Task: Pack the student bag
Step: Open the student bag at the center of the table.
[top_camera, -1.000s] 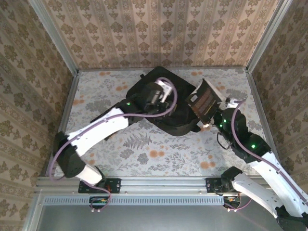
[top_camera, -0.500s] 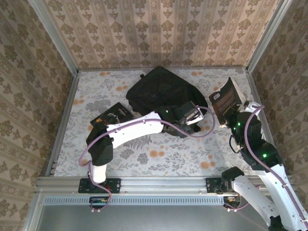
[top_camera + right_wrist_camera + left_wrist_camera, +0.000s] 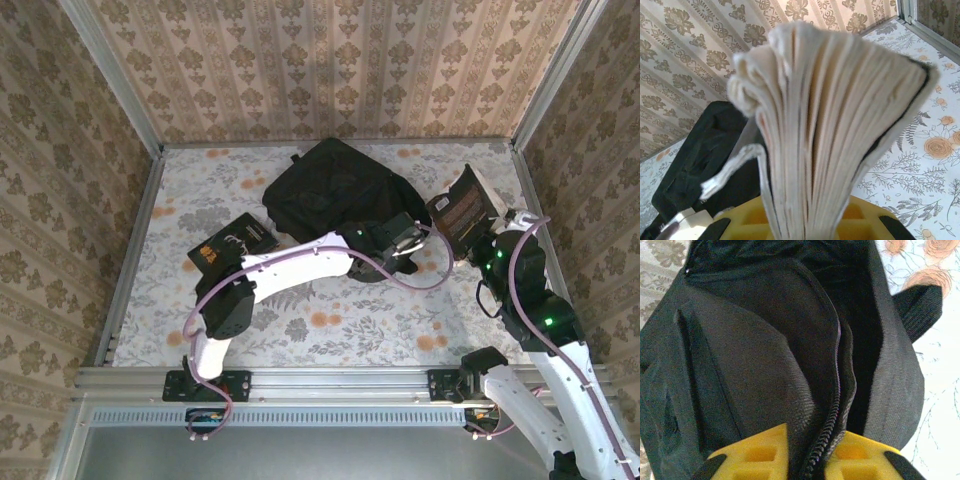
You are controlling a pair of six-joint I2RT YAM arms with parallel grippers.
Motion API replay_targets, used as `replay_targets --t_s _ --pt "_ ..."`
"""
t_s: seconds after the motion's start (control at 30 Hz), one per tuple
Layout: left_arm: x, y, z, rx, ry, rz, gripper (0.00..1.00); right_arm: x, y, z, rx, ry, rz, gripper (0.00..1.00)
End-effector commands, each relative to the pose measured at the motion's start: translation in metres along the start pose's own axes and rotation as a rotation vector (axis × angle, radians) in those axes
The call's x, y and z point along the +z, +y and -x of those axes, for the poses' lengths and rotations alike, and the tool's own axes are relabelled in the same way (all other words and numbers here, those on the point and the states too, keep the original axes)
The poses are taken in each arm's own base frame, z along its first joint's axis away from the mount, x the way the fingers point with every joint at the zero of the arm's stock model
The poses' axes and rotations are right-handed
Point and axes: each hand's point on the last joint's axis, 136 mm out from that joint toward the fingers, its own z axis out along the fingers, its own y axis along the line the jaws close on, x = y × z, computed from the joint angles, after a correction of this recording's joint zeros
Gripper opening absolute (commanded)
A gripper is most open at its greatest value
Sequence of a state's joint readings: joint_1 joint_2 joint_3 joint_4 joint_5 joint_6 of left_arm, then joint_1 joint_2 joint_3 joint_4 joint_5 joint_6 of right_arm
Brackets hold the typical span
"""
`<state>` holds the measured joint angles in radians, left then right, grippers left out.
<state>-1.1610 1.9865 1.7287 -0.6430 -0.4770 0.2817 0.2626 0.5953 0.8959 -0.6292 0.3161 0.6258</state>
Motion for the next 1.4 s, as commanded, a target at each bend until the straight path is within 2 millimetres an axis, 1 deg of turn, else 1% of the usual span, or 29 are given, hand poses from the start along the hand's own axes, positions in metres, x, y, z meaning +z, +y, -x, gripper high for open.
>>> replay_targets --t_s 0.0,0.1,0.17,0.27,0.33,0.43,0.47,0.57,0.7,0.83,0.93,1.03,1.17,1.23,1.37 --pt "-0.034 0.050 0.022 -0.109 -0.130 0.081 0.00 -0.006 0.009 0.018 0.003 -0.072 0.047 0.00" --pt "-0.048 0.071 0.020 -0.199 -0.166 0.083 0.00 -0.012 0.007 0.023 0.006 -0.092 0.050 0.00" --pt "-0.057 0.088 0.016 -0.286 -0.189 0.077 0.00 -0.017 0.011 0.024 0.009 -0.099 0.079 0.00" --pt "-0.073 0.114 0.007 -0.439 -0.242 0.049 0.00 -0.020 0.019 0.017 0.014 -0.065 0.137 0.00" --pt "-0.084 0.129 0.001 -0.554 -0.286 0.023 0.00 -0.018 0.028 0.007 0.009 -0.013 0.188 0.00" --pt "-0.100 0.151 -0.011 -0.739 -0.361 -0.034 0.00 -0.011 0.047 -0.017 0.038 0.109 0.294 0.00" --pt "-0.105 0.156 -0.014 -0.793 -0.390 -0.065 0.00 -0.007 0.051 -0.029 0.062 0.162 0.319 0.00" --pt "-0.111 0.164 -0.022 -0.888 -0.425 -0.115 0.00 0.001 0.066 -0.051 0.184 0.262 0.400 0.00" --pt "-0.113 0.162 -0.025 -0.910 -0.427 -0.153 0.00 0.007 0.084 -0.073 0.342 0.375 0.514 0.00" --pt "-0.115 0.159 -0.025 -0.909 -0.429 -0.169 0.00 0.008 0.094 -0.094 0.444 0.503 0.567 0.00" --pt "-0.118 0.156 -0.023 -0.899 -0.440 -0.191 0.00 0.010 0.098 -0.107 0.514 0.564 0.611 0.00" --pt "-0.122 0.150 -0.019 -0.880 -0.450 -0.233 0.00 0.019 0.101 -0.111 0.583 0.562 0.642 0.00" --pt "-0.126 0.145 -0.020 -0.864 -0.450 -0.246 0.00 0.033 0.117 -0.108 0.675 0.590 0.706 0.00" --pt "-0.127 0.144 -0.021 -0.859 -0.445 -0.244 0.00 0.040 0.121 -0.108 0.696 0.609 0.704 0.00" --pt "-0.130 0.139 -0.020 -0.849 -0.444 -0.254 0.00 0.055 0.115 -0.105 0.690 0.549 0.650 0.00"
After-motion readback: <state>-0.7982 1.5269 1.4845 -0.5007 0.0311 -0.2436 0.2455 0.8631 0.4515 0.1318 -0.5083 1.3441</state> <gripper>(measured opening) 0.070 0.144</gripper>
